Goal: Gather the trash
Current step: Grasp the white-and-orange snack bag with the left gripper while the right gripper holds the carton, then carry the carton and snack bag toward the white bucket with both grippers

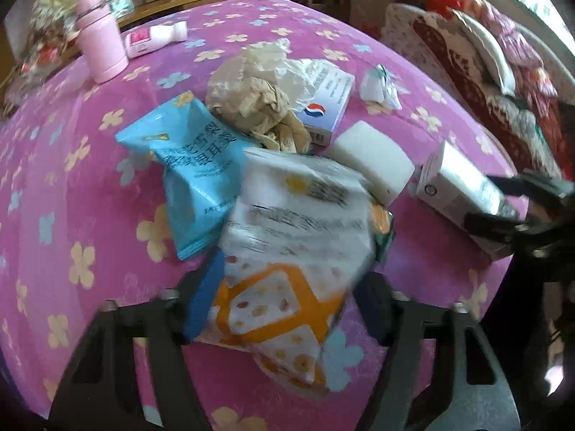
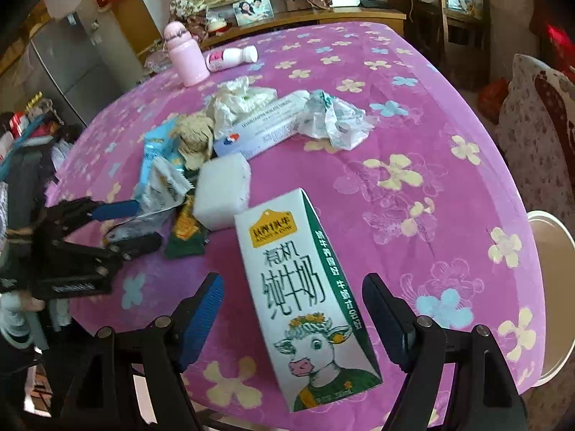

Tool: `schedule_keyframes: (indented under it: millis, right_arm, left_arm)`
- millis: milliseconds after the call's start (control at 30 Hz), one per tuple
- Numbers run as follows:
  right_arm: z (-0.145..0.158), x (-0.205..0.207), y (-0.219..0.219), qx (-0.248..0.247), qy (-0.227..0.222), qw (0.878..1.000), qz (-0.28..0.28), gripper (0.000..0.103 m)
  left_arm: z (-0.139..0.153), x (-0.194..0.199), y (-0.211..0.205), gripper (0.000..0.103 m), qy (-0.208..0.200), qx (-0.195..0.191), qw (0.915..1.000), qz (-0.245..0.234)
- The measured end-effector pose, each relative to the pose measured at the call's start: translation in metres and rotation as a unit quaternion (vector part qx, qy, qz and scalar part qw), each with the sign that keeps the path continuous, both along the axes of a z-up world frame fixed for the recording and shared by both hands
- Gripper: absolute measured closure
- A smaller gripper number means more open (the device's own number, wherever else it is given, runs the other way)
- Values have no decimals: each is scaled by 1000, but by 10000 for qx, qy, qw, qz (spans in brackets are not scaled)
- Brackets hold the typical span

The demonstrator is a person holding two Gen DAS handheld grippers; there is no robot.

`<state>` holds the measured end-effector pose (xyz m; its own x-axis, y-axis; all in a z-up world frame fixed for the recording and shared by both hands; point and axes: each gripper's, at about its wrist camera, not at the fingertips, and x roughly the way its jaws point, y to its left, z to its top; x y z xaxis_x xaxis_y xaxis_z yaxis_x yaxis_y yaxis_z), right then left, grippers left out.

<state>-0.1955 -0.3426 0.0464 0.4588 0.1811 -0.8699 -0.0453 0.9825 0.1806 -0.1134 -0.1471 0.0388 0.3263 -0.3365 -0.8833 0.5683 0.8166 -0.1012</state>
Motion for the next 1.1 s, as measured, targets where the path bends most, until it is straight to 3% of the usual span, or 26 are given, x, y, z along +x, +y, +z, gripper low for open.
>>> schedule_keyframes:
  millis: [67,100,167,267,600,1100]
  right_arm:
    - [-4,3,1,-39,-2,10000,11,45]
    - [-5,4,1,14,-20,10000,20,46]
    - [-7,6,2,118,-96,9999,64,47]
    - [-6,9,5,241,-152,9996,79,48]
    - [20,-1,8,218,-479,9985,149,48]
    - [34,-6,-13,306,-647,9974,-122,48]
  left_arm:
    - [2,-3,5,67,50,-23,9999,89]
    - [4,-6,9,76,30,-12,9999,98]
    - [6,-10,13,83,29,25,9999,118]
    - [16,-16,24,89,80,-220,9996,168]
    - [57,-25,41,92,6,-1005,9942,390]
    - [72,-29,-25,92,-287,-1021,9942,173]
